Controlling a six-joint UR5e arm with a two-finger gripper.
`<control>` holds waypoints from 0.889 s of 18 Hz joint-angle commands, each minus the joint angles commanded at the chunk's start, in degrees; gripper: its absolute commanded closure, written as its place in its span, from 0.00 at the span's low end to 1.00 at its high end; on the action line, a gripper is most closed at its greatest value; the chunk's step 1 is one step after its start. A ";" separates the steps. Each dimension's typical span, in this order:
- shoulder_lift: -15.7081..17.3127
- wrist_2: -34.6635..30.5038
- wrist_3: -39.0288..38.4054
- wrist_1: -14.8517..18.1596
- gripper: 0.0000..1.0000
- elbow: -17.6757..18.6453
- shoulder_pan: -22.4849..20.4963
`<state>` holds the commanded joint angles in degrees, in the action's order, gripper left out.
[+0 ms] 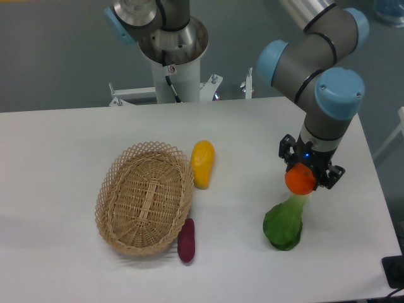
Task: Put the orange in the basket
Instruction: 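Lift the held orange up from beside the bok choy with the gripper, then carry the orange over the wicker basket and lower it inside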
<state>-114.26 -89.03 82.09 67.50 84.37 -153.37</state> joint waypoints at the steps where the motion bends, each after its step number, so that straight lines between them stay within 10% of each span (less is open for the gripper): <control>1: 0.00 0.00 0.00 0.00 0.60 0.09 0.00; 16: 0.79 0.62 -7.19 1.14 0.59 0.70 4.21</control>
<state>-113.47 -88.42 74.90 68.64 85.08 -149.16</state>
